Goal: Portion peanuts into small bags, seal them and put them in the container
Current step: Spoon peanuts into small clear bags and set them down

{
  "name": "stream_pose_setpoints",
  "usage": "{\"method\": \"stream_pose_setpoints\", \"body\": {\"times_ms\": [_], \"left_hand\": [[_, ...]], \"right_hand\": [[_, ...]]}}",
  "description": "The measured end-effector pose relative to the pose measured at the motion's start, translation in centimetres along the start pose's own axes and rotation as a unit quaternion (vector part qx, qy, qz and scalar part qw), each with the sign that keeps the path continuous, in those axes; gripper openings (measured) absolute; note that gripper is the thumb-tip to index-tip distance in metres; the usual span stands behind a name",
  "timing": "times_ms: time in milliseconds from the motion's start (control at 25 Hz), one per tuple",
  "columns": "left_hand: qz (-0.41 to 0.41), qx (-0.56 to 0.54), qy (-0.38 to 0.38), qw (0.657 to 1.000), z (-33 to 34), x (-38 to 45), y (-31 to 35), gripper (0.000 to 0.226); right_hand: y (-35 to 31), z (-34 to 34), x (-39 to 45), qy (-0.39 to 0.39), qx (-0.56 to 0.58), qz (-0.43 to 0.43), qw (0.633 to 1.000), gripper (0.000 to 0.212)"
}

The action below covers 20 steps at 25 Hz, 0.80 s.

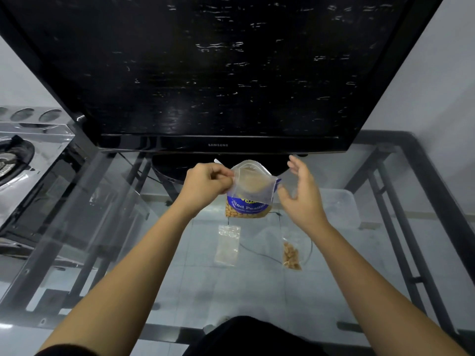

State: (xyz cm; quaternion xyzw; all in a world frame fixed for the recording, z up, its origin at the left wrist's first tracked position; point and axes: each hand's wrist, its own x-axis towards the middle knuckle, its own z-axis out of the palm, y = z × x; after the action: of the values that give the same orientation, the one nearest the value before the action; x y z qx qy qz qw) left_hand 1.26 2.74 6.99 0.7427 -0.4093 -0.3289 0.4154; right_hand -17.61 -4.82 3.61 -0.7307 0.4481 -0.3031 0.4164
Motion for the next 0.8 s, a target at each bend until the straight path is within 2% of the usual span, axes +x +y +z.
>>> {"method": "stream_pose_setpoints", "body": {"times_ms": [40, 120, 200, 280, 360, 480, 520, 560, 600, 640, 680, 720, 800], "left_hand": [[0.004, 0.001, 0.0, 1.0, 0.0, 0.0, 0.4, 0.013], [0.0, -0.004, -0.013, 1.0, 0.1, -0.1, 1.1, 0.012], [-0.017, -0.017, -0.033, 0.999, 0.3, -0.1, 1.8, 0.013], [-0.03, -0.035, -0.048, 0.998, 0.5, 0.0, 2.1, 0.014], [-0.035, -0.052, -0.067, 0.996, 0.6, 0.3, 2.0, 0.013], [-0.009, -0.086, -0.076, 0.993, 0.8, 1.0, 0.9, 0.014], [0.013, -0.097, -0.028, 0.995, 1.0, 1.5, 0.4, 0.014], [0.025, -0.097, 0.052, 0.994, 1.1, 2.2, -0.2, 0.015], [0.02, -0.082, 0.138, 0.987, 1.1, 3.2, -0.9, 0.019], [-0.011, -0.054, 0.192, 0.98, 0.9, 4.1, -1.6, 0.027], [-0.058, -0.035, 0.194, 0.979, 0.8, 4.9, -2.1, 0.037], [-0.106, -0.029, 0.16, 0.981, 0.9, 5.5, -2.7, 0.043], [-0.119, -0.019, 0.087, 0.989, 1.5, 6.2, -3.4, 0.032]], "right_hand": [[-0.5, 0.2, -0.1, 0.005, -0.052, -0.07, 0.996, 0.062], [-1.3, 1.0, 0.0, -0.063, -0.148, -0.168, 0.973, 0.075], [-1.4, 1.6, 0.6, -0.106, -0.211, -0.189, 0.953, 0.084], [-1.3, 1.8, 1.2, -0.093, -0.192, -0.181, 0.96, 0.08], [-1.0, 2.0, 1.4, -0.071, -0.141, -0.18, 0.971, 0.065], [-0.4, 1.8, 1.5, -0.052, -0.062, -0.167, 0.983, 0.051], [-0.2, 1.7, 1.6, -0.043, -0.041, -0.153, 0.986, 0.051], [0.1, 1.5, 1.8, -0.034, -0.023, -0.137, 0.99, 0.052], [0.4, 1.3, 2.0, -0.027, -0.01, -0.119, 0.993, 0.053], [0.8, 1.2, 2.3, -0.023, 0.001, -0.099, 0.995, 0.054], [1.1, 1.1, 2.4, -0.021, 0.015, -0.075, 0.997, 0.054], [1.5, 1.1, 2.6, -0.02, 0.034, -0.044, 0.998, 0.053], [2.2, 1.2, 2.8, -0.021, 0.073, 0.016, 0.997, 0.048]]}}
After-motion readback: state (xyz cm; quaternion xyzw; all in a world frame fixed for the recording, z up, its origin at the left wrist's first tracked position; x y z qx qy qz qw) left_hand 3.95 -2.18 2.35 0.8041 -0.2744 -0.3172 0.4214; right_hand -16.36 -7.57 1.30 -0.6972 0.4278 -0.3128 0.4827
